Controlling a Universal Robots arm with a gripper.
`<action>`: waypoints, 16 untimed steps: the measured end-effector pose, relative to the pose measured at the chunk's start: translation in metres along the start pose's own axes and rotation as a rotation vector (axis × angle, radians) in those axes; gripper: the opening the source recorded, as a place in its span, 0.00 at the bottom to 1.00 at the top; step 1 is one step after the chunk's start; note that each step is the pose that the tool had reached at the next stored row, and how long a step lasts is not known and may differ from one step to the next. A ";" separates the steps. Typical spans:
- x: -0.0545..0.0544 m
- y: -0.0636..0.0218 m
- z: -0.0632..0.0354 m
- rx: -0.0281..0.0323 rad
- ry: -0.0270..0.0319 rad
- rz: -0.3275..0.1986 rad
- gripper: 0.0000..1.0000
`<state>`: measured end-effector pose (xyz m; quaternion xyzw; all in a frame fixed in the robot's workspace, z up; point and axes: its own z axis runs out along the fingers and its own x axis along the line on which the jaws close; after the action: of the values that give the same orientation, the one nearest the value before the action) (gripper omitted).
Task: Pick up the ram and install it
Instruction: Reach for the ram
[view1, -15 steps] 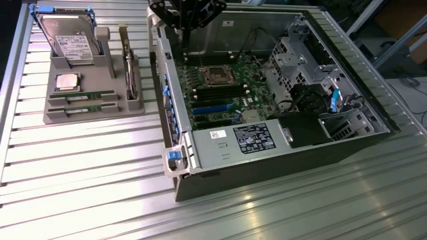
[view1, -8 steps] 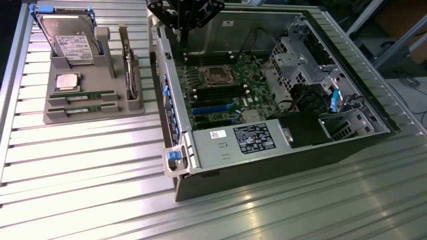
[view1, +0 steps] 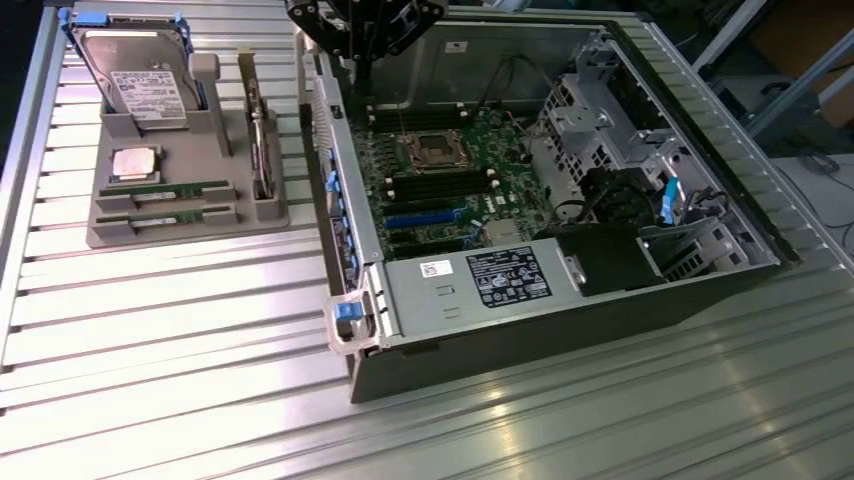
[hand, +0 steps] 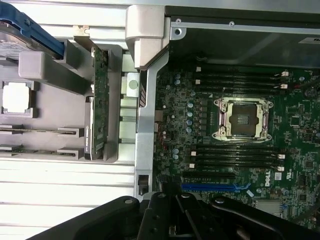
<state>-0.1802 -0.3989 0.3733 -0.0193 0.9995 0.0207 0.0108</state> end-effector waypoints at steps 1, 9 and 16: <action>0.001 0.0000 0.0000 0.0000 0.0000 0.000 0.11; 0.005 0.0002 -0.0001 0.0000 0.0001 0.000 0.11; 0.011 0.0004 -0.0002 0.0000 0.0000 0.000 0.11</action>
<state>-0.1912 -0.3989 0.3733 -0.0193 0.9995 0.0206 0.0108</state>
